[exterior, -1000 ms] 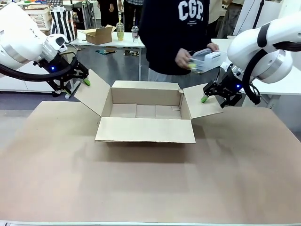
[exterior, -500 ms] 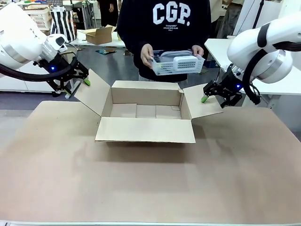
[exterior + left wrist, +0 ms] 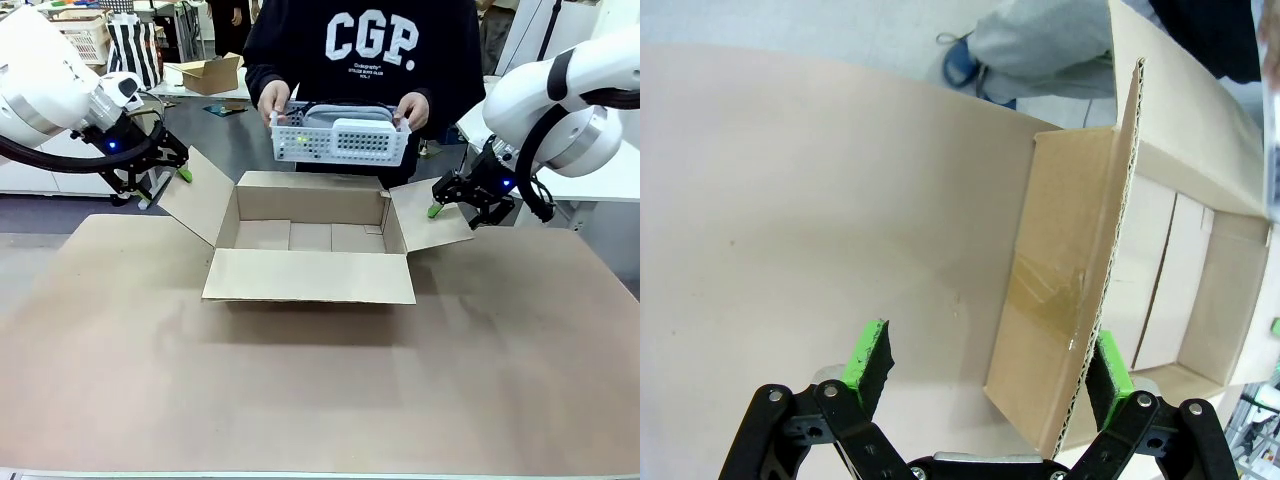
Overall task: Pack the gift set into the box.
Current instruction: Lift both hands away from the flaps of the Package Box.
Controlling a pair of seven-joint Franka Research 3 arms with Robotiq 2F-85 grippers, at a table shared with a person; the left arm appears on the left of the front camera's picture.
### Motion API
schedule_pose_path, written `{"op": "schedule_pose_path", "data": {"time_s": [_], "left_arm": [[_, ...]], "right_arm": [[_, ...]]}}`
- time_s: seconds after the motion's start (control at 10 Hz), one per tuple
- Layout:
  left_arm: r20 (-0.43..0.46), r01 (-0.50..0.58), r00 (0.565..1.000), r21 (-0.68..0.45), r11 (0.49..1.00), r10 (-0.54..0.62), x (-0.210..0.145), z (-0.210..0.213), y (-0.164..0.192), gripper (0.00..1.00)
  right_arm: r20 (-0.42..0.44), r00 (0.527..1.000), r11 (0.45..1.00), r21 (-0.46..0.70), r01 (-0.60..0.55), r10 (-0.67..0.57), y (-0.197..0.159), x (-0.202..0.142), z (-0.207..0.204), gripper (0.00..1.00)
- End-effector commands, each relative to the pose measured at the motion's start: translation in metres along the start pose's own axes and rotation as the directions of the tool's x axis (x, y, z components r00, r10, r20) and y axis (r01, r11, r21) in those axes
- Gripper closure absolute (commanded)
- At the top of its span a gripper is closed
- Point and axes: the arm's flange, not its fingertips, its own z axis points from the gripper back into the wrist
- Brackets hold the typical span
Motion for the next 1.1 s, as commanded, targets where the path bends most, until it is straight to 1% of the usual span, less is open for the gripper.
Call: {"op": "schedule_pose_path", "data": {"time_s": [0.0,1.0], "left_arm": [[0.005,-0.008,1.0,0.011,1.0,0.008,-0.0008,0.0017,-0.0017,0.0],[0.005,-0.008,1.0,0.011,1.0,0.008,-0.0008,0.0017,-0.0017,0.0]], "right_arm": [[-0.002,1.0,1.0,-0.011,0.012,-0.012,0.0039,0.0011,0.0025,0.0],[-0.002,1.0,1.0,-0.011,0.012,-0.012,0.0039,0.0011,0.0025,0.0]]}}
